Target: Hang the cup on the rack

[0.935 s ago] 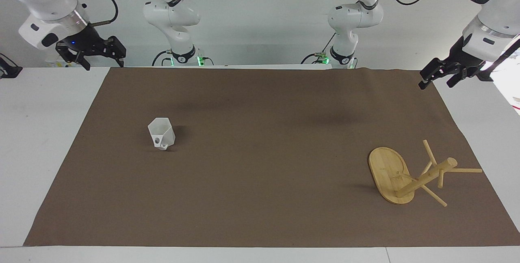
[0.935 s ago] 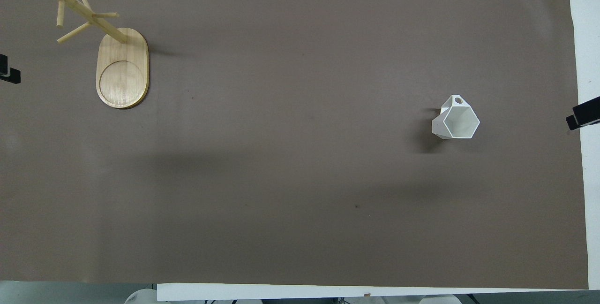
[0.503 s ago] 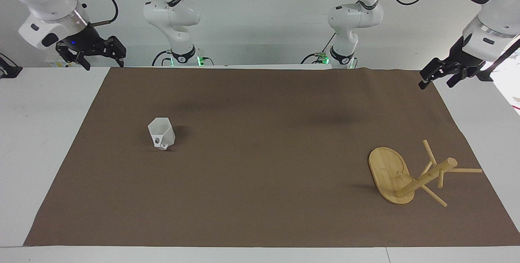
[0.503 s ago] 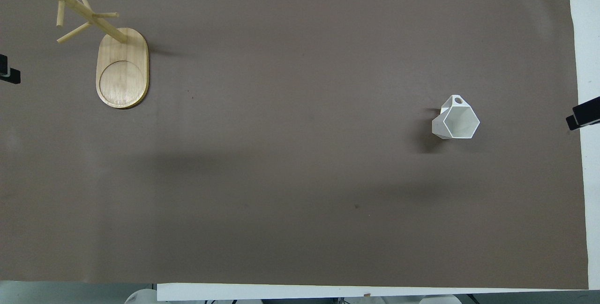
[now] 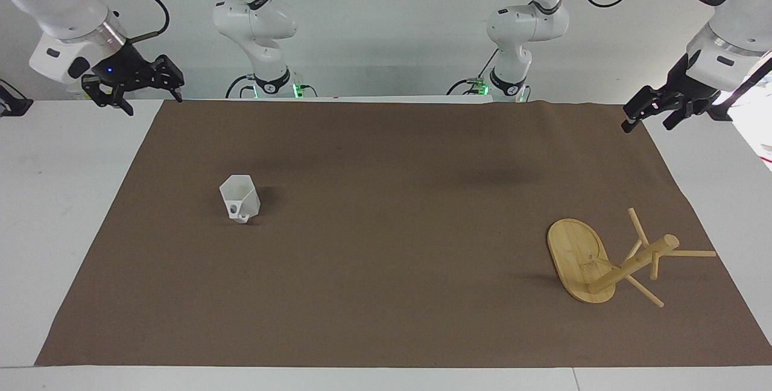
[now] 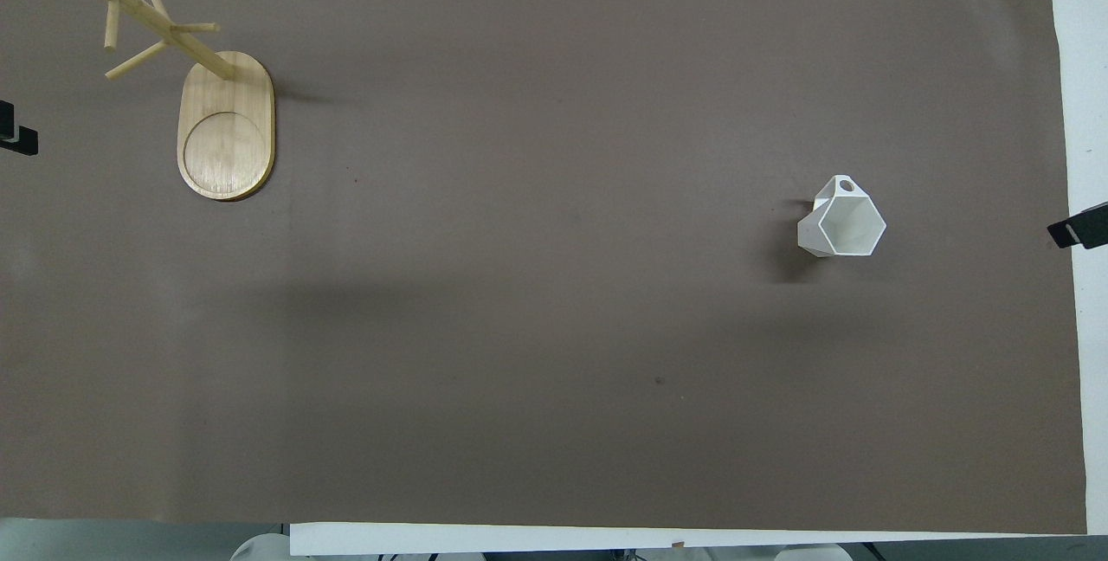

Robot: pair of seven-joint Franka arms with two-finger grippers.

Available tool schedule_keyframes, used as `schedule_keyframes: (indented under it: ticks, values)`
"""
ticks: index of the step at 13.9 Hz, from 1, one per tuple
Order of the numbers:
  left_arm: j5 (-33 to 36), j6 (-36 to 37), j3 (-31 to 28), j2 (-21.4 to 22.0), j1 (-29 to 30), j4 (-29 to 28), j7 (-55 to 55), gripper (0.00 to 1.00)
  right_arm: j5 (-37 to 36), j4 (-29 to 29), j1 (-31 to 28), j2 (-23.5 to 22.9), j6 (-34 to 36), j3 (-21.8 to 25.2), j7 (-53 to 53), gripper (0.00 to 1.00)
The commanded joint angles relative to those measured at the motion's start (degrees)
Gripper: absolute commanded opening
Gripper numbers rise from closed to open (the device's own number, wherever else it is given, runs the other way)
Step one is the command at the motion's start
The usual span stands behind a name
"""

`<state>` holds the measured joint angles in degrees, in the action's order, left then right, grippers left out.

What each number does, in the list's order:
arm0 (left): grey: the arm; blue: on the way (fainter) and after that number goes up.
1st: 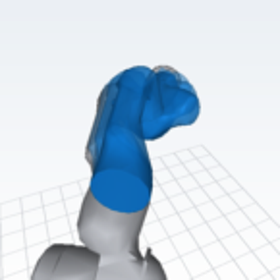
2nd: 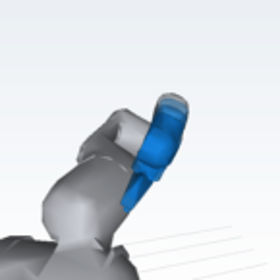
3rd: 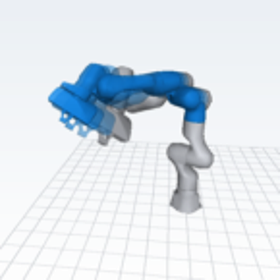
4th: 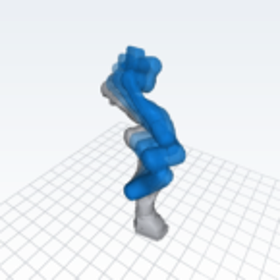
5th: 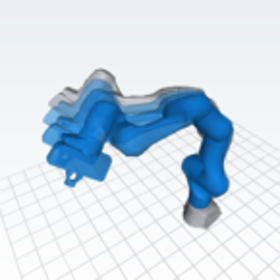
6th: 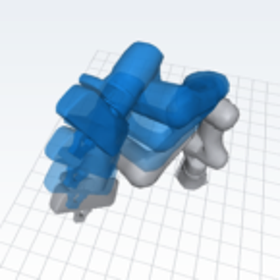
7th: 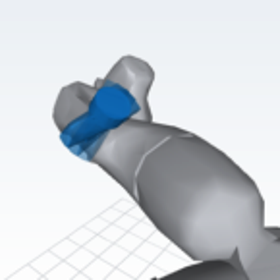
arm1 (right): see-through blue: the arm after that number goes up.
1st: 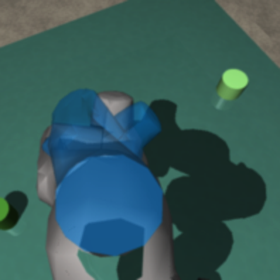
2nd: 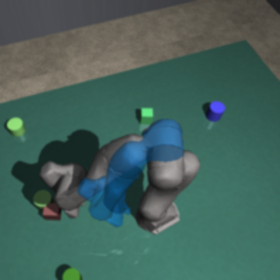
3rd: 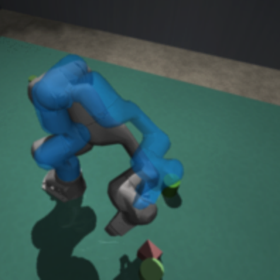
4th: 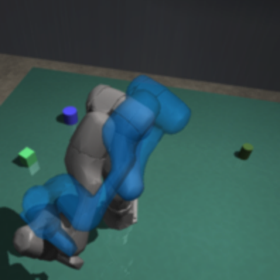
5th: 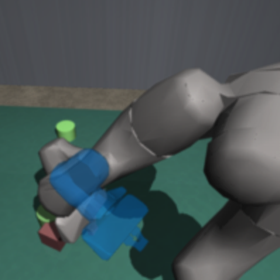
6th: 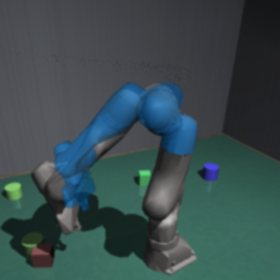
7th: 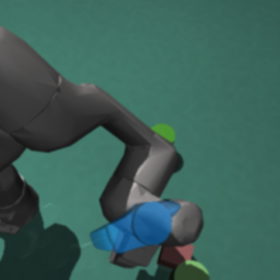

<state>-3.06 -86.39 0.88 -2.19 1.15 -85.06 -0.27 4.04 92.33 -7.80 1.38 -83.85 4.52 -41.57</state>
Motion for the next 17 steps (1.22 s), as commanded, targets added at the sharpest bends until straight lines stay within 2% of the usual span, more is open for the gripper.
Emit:
schedule_keyframes:
  ticks: [1, 5, 7, 9, 11, 14, 17]
  values:
    - [0.95, -0.71, 0.79, 1.31, 0.87, -1.6, 0.18, 1.0, 8.06, 7.25, -6.33, 1.63, -5.18, -0.21, -17.51, 0.99]
    - [0.95, -0.62, 0.79, 1.31, 0.87, -1.6, 0.18, 1.0, 24.66, 7.25, -15.03, -9.35, -6.25, -0.21, -45.46, 0.99]
    - [0.95, -0.62, 0.79, 1.31, 0.87, -1.6, 0.18, 1.0, 32.13, 7.34, -18.46, -14.18, -3.62, -0.21, -57.6, 0.99]
    - [0.95, -0.62, 0.79, 1.31, 0.87, -1.6, 0.18, 1.0, 40.12, 7.6, -22.24, -21.2, 0.42, -0.3, -71.81, 0.99]
    - [0.95, -0.62, 0.79, 1.31, 0.87, -1.6, 0.18, 1.0, 46.12, 8.22, -25.06, -27.09, 3.67, -0.3, -80.38, 1.0]
    - [0.95, -0.62, 0.79, 1.31, 0.87, -1.6, 0.18, 1.0, 53.33, 8.13, -25.51, -37.29, 6.93, -0.83, -95.41, 1.0]
    - [0.95, -0.62, 0.79, 1.31, 0.96, -1.6, 0.18, 1.0, 54.23, 10.32, -23.06, -38.2, 6.77, -0.83, -103.86, 1.0]
